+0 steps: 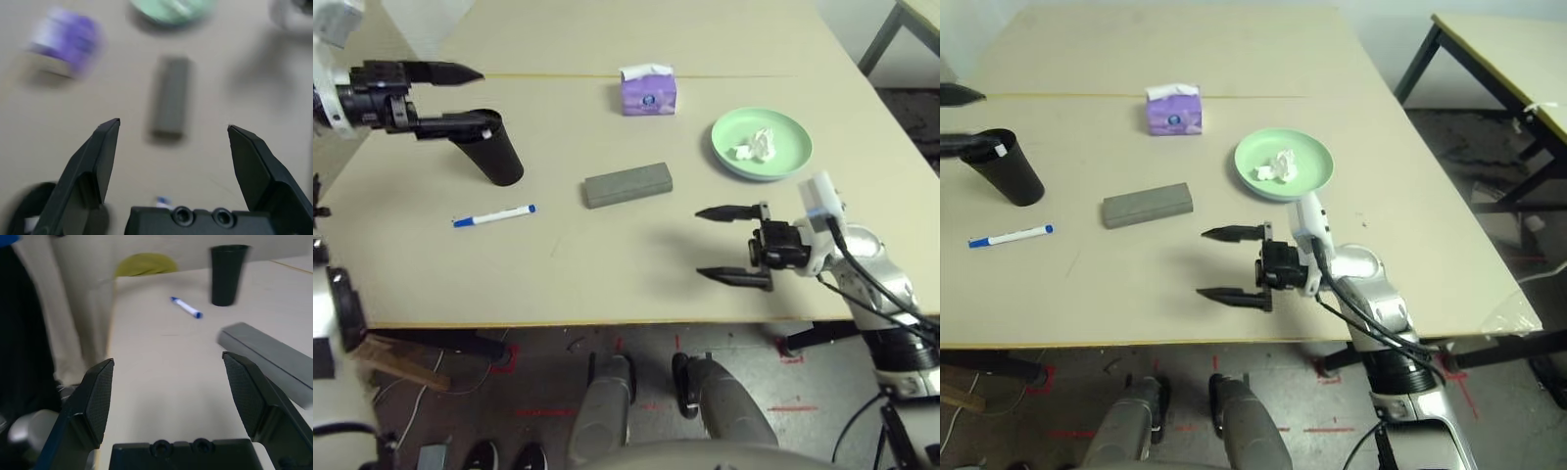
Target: Organize and tidy the items on the table.
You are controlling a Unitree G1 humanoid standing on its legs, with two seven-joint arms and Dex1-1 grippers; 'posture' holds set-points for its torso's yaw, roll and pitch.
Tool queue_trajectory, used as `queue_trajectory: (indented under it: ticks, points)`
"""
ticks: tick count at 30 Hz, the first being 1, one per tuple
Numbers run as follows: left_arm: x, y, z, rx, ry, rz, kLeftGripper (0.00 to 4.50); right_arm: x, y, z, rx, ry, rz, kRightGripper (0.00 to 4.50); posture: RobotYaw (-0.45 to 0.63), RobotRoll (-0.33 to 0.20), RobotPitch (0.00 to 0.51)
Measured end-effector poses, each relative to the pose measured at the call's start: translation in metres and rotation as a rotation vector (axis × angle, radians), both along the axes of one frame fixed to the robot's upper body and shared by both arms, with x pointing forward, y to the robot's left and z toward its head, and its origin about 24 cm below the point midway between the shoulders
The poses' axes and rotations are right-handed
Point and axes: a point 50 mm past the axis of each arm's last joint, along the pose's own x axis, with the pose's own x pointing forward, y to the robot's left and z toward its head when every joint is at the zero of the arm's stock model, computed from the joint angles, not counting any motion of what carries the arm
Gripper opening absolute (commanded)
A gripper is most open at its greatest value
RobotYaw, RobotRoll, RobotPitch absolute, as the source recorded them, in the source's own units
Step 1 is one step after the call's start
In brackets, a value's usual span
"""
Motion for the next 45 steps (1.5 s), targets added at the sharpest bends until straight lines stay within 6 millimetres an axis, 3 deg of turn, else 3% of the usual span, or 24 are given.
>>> queue_trajectory:
  ticks: [3,5,10,16,29,36,45]
  points:
    - [-0.007,-0.003,-0.024,0.180,0.069,-0.060,4.48,0.003,-0.001,-0.006,0.019,0.024,-0.118,4.50,0.00,0.000,0.233]
    - [-0.009,0.002,-0.029,0.260,0.074,-0.068,4.48,0.001,-0.004,-0.013,0.014,0.045,-0.185,4.50,-0.01,0.000,0.238]
    - [-0.011,0.019,-0.034,0.431,0.064,-0.034,4.48,-0.009,-0.005,-0.024,0.008,0.070,-0.271,4.50,-0.02,0.000,0.246]
    - [-0.007,0.039,-0.029,0.590,0.036,0.043,4.48,-0.012,0.001,-0.024,0.021,0.065,-0.299,4.50,-0.02,0.000,0.245]
    - [0.013,0.053,-0.056,0.635,-0.039,0.133,4.48,-0.015,0.005,-0.026,-0.005,0.059,-0.235,4.50,-0.05,0.000,0.226]
    - [0.026,0.047,-0.082,0.598,-0.049,0.142,4.48,-0.016,0.001,-0.021,-0.029,0.041,-0.226,4.50,-0.07,0.000,0.227]
    - [0.038,0.043,-0.093,0.597,-0.074,0.157,4.48,-0.021,0.000,-0.017,-0.037,0.041,-0.216,4.50,-0.10,0.000,0.231]
